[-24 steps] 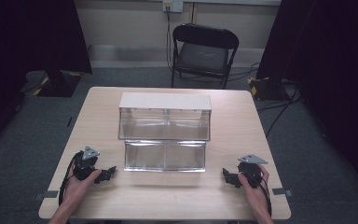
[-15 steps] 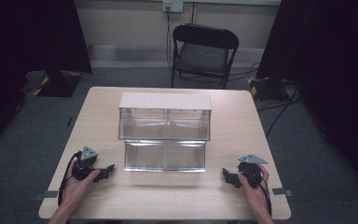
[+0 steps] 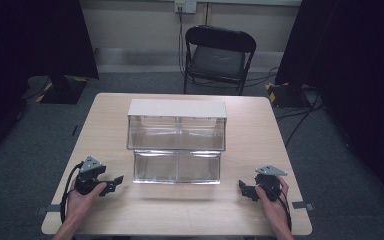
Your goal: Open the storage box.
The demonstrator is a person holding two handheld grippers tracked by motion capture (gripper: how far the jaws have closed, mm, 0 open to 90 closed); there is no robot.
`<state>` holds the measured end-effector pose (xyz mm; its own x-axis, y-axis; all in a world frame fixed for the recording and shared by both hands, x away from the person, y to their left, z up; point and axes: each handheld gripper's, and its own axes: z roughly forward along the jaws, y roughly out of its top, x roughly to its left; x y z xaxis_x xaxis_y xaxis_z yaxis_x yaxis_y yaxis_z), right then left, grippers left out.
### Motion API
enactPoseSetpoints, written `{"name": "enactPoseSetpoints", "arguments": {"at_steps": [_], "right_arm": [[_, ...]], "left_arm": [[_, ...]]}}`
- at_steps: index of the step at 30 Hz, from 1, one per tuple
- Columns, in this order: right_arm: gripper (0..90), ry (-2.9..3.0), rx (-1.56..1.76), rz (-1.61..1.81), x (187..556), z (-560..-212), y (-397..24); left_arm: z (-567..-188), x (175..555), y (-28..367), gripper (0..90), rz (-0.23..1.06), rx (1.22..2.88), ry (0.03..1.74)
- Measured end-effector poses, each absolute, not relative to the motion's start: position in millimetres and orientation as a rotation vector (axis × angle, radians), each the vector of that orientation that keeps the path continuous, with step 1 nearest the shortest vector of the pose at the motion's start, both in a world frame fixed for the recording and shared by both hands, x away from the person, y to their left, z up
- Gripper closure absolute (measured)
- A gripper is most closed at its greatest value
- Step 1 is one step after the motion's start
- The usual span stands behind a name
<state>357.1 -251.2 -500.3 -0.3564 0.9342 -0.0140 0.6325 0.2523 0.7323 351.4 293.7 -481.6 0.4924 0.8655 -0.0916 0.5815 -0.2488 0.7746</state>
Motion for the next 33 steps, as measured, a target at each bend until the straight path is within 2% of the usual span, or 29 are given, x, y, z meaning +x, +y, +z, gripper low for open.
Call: {"name": "enactPoseSetpoints", "arguments": {"at_steps": [13,20,27,33], "right_arm": [[9.2,2.085,1.424,0.891,358.5,-500.3,-250.6],[9.2,2.085,1.424,0.891,358.5,-500.3,-250.6],[9.2,2.085,1.424,0.892,358.5,-500.3,-250.6],[9.2,2.084,1.424,0.891,358.5,-500.3,-250.6]], "left_arm": [[-469.0,337.1,276.8,19.6,0.436,1.933,1.075],[-466.2,332.6,271.3,17.3,0.410,1.922,1.026],[-467.3,330.2,260.9,16.6,0.358,1.962,0.964],[-467.6,329.7,253.4,16.7,0.376,1.975,0.937]]}}
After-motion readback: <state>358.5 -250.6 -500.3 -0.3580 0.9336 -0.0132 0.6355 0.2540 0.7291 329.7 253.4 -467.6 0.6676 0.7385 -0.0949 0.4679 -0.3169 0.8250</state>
